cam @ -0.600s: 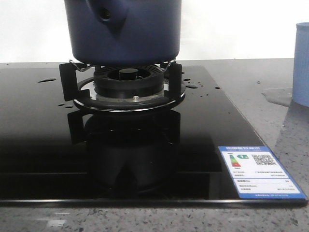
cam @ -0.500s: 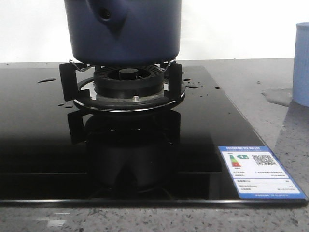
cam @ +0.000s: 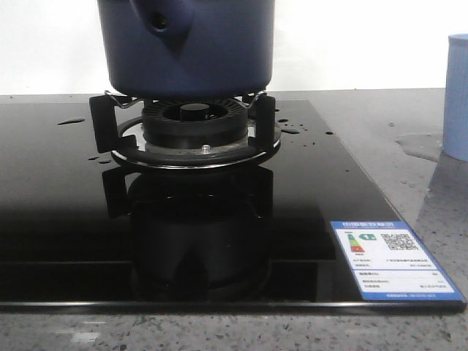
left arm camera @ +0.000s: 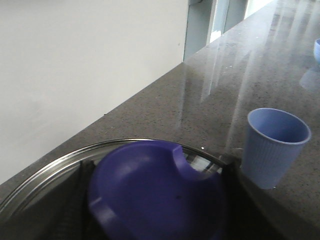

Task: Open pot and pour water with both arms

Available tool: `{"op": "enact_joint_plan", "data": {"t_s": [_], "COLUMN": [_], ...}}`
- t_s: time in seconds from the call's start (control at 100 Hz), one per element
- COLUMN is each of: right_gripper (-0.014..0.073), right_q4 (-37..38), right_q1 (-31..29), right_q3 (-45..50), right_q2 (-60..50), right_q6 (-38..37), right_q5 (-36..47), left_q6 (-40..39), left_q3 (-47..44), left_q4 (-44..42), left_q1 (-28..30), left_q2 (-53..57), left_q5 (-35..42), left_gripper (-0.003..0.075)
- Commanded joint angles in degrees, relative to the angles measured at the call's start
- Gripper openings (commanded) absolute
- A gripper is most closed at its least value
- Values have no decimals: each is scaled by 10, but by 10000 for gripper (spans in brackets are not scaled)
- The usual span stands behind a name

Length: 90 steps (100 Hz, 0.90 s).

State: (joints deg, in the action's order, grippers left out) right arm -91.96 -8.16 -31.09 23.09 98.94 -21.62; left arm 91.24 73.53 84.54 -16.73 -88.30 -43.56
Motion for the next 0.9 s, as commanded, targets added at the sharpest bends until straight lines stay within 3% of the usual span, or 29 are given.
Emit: {"op": "enact_joint_plan", "data": {"t_s": [0.0, 0.69, 0.76, 0.89], "right_gripper": [-71, -71, -71, -71], "right_q4": [-22, -22, -22, -22], "right_q1": [-3, -3, -3, -3], "right_q3": [-15, -10, -10, -10], "right_q2": [-1, -1, -1, -1], "right_q6": [-1, -1, -1, -1], "right_q5": [-2, -4, -4, -2], "left_q6": [2, 0, 0, 0], "left_q3": [22, 22, 22, 22], "left_q4": [51, 34, 34, 55], "left_q1": [-5, -5, -5, -5], "left_q2": [13, -1, -1, 1], "left_q5": [6, -24, -24, -20], "left_gripper": [284, 296, 376, 596]}}
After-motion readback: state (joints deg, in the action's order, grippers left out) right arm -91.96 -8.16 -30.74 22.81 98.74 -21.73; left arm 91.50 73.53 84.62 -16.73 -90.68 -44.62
